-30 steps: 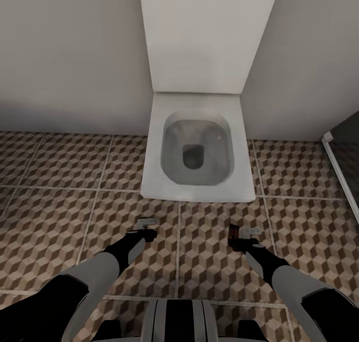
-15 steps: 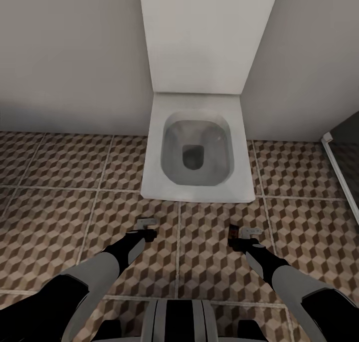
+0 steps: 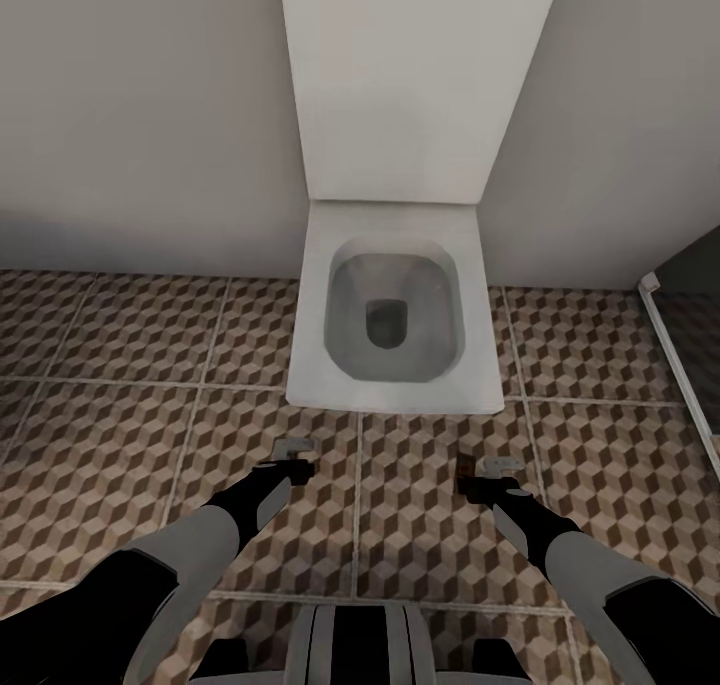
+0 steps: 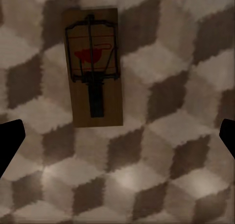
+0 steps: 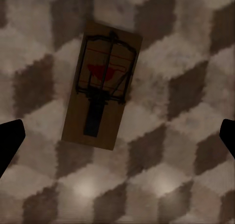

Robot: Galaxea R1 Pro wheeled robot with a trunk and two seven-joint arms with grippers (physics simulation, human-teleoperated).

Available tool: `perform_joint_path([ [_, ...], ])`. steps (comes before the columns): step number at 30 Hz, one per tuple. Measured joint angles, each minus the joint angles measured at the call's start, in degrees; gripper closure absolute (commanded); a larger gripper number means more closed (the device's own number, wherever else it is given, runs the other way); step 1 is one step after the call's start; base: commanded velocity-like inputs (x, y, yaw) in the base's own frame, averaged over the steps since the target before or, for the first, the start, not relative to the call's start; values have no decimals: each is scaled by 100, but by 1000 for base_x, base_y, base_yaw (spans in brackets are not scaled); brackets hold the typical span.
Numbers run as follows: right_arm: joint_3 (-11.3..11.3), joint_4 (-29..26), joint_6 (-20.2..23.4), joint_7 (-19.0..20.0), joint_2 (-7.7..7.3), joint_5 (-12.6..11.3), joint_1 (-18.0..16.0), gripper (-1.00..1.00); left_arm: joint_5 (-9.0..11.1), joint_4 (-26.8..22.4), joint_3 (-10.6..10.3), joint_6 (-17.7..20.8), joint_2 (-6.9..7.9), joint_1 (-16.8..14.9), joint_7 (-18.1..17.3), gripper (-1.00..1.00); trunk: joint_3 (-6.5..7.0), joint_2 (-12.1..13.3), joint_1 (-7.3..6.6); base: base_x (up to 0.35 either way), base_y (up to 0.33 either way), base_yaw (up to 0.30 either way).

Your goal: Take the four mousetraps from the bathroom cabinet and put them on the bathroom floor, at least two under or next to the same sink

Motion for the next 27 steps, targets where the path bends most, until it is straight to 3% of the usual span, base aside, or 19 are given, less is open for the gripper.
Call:
perform_joint_path([
  [17, 0, 0, 5, 0, 0, 6, 0, -100, 0, 28, 0, 0, 0, 0, 0, -100, 0, 0, 0, -7, 0, 0],
  [27, 0, -1, 5, 0, 0, 6, 0, -100, 5, 36, 0, 0, 0, 0, 0, -100, 0, 0, 3, -212, 0, 0],
])
